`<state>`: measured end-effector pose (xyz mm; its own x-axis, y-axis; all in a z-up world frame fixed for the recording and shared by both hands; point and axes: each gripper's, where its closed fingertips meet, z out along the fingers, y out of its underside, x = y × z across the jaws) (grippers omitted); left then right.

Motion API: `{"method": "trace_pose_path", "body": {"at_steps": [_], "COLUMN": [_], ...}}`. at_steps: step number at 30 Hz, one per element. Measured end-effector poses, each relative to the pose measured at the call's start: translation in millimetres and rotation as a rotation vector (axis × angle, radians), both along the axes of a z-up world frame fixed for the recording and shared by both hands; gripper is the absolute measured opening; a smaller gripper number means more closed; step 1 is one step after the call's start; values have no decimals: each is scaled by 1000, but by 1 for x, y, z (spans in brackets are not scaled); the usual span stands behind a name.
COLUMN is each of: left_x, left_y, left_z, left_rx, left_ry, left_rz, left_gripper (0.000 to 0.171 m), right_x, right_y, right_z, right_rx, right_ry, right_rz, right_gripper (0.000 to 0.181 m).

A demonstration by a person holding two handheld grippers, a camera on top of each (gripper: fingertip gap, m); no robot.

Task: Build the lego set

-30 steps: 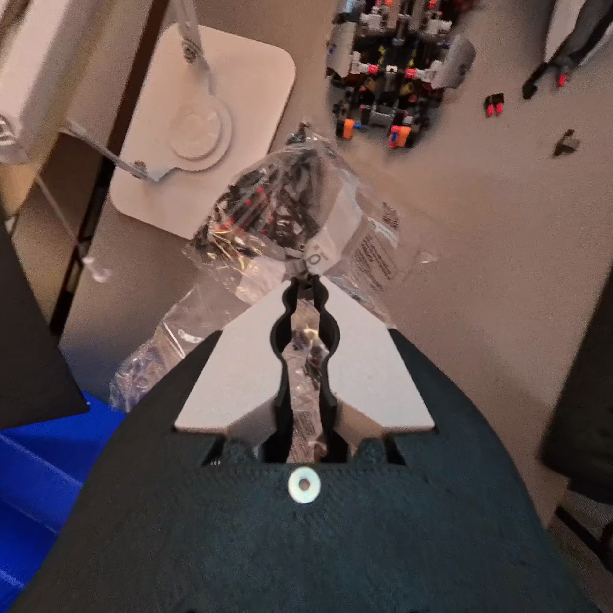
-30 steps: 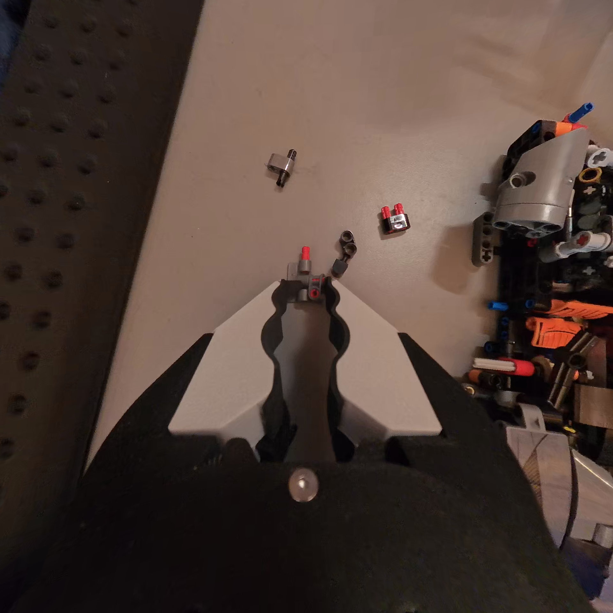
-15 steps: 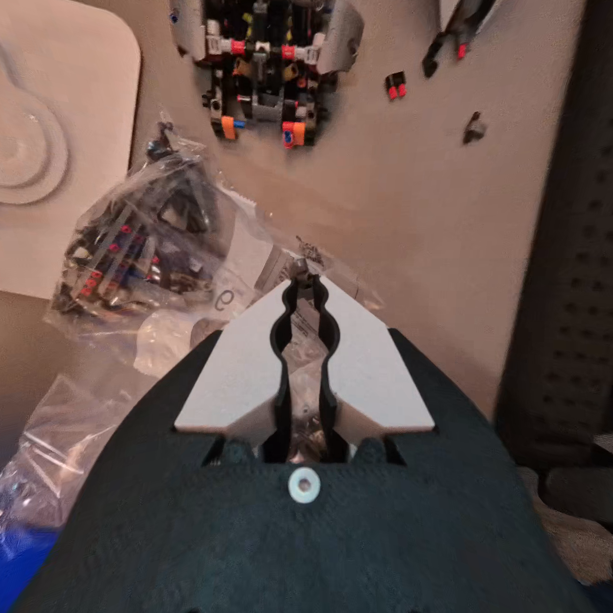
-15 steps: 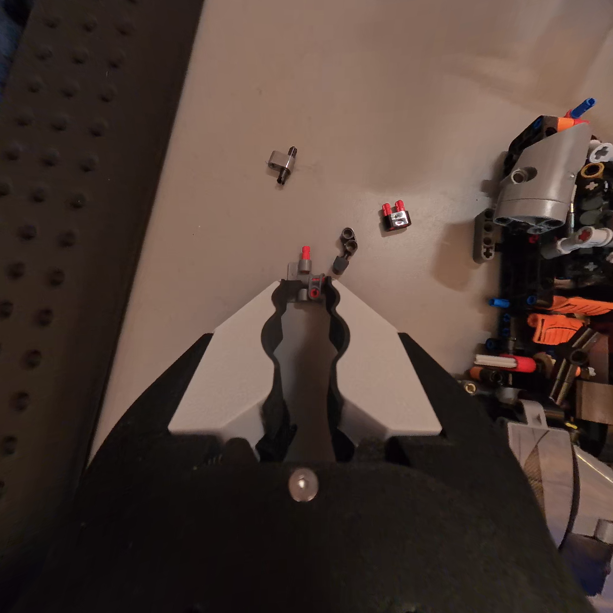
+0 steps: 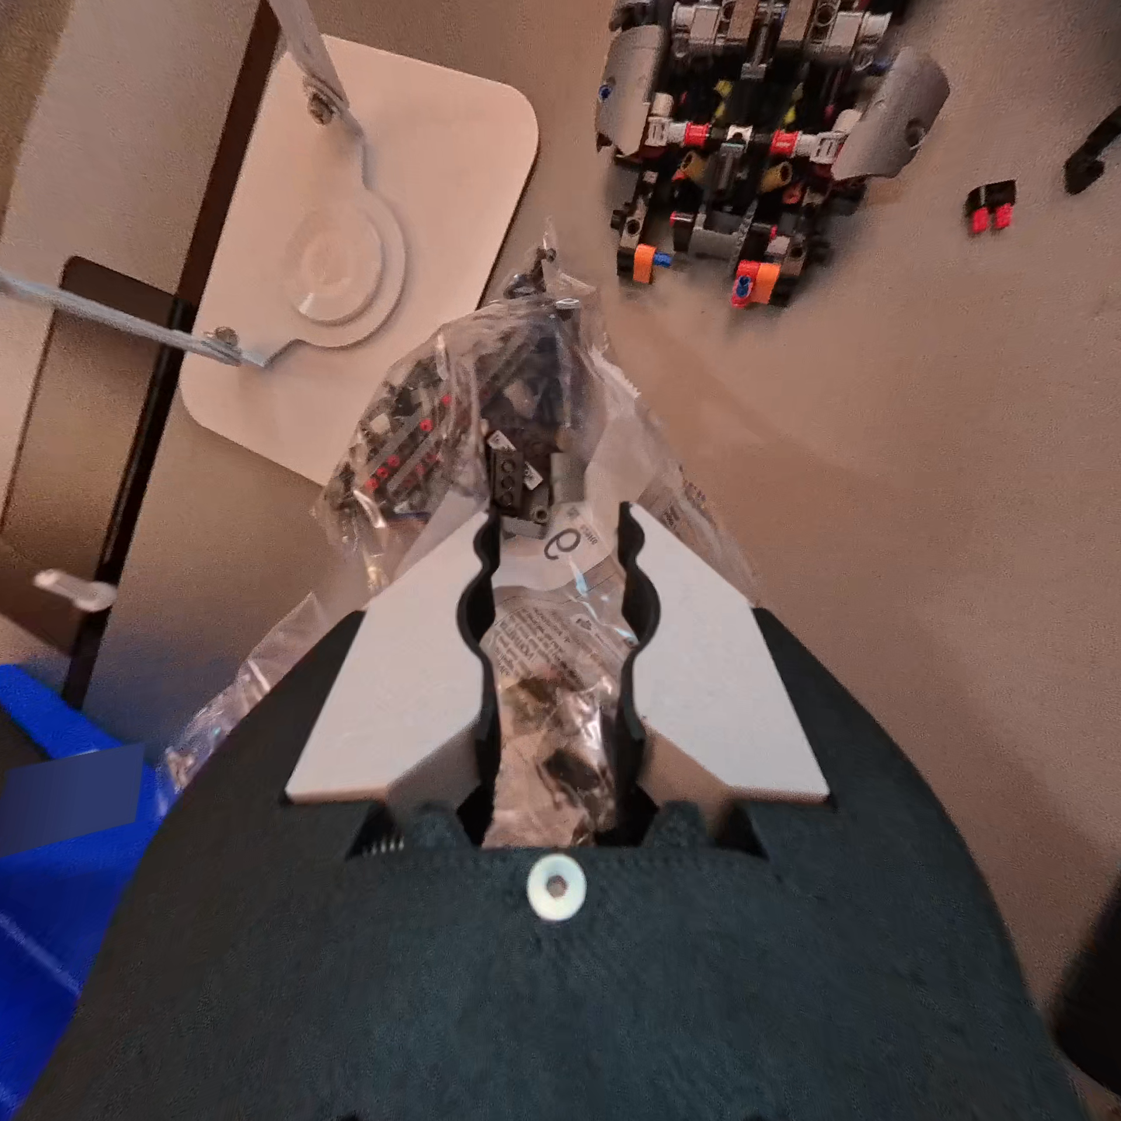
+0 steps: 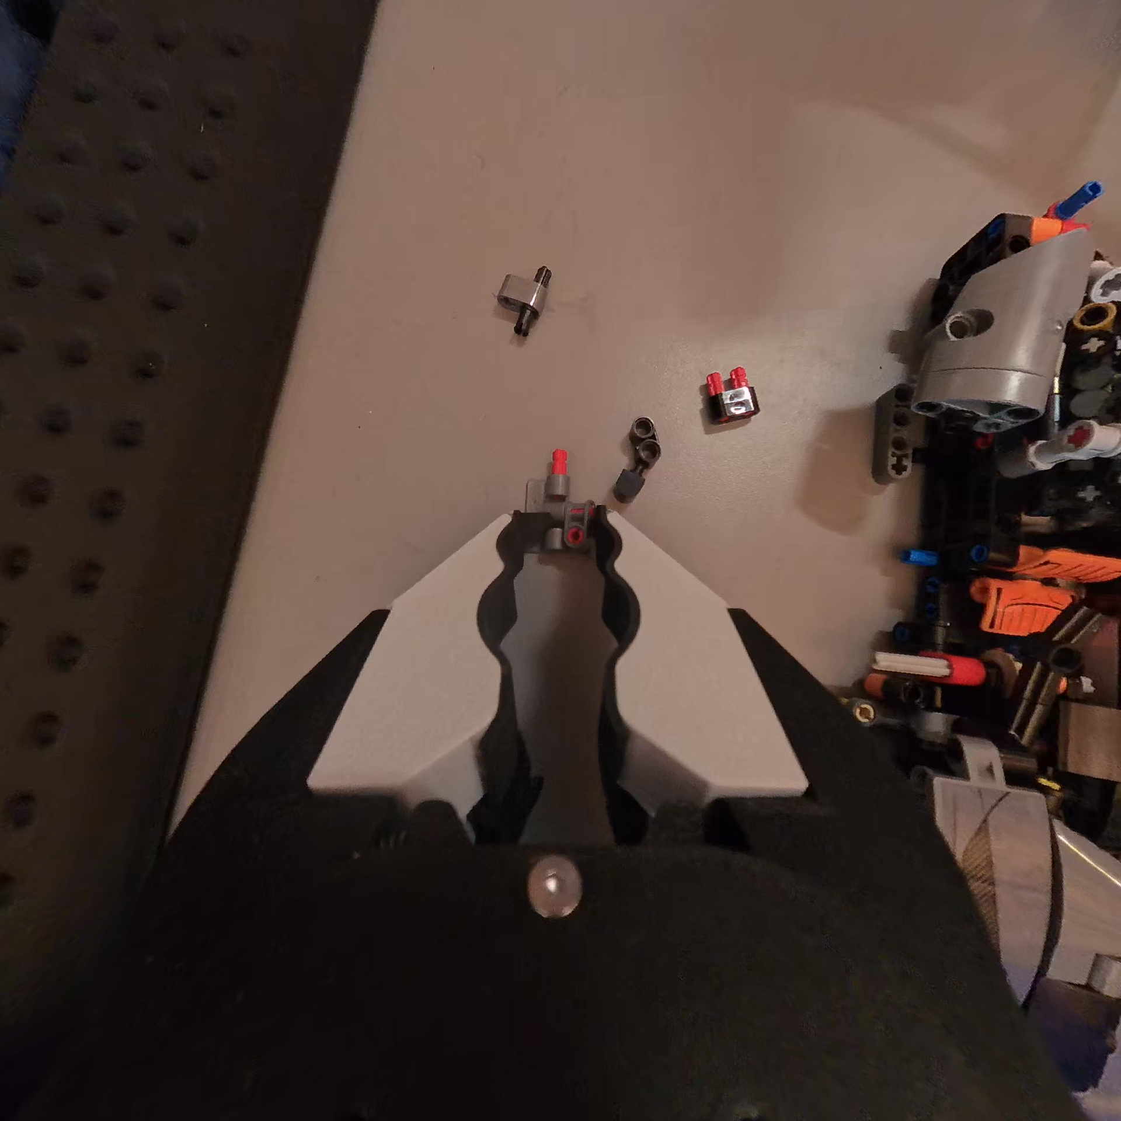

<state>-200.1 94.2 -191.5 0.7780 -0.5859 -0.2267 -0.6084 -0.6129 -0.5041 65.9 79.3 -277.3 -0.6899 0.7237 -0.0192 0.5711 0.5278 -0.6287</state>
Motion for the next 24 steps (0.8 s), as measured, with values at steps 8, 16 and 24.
{"method": "trace_pose_path", "body": {"at_steps": [8, 16, 24], "left_x": [77, 202, 211], "left_y": [-46, -31, -4], "left_z": [65, -43, -88], "left_rx": [181, -54, -123], "left_ry": [-5, -71, -100], "left_rz": [-146, -324, -272], "left_gripper": [18, 28, 26], "right_x": [0, 1, 1], "right_y": [0, 2, 5], "right_z": [0, 0, 7], "right_rx": [5, 15, 27], "right_ry": [0, 7, 30], "right_rz": [3, -1, -11], "right_gripper": [21, 21, 21]}}
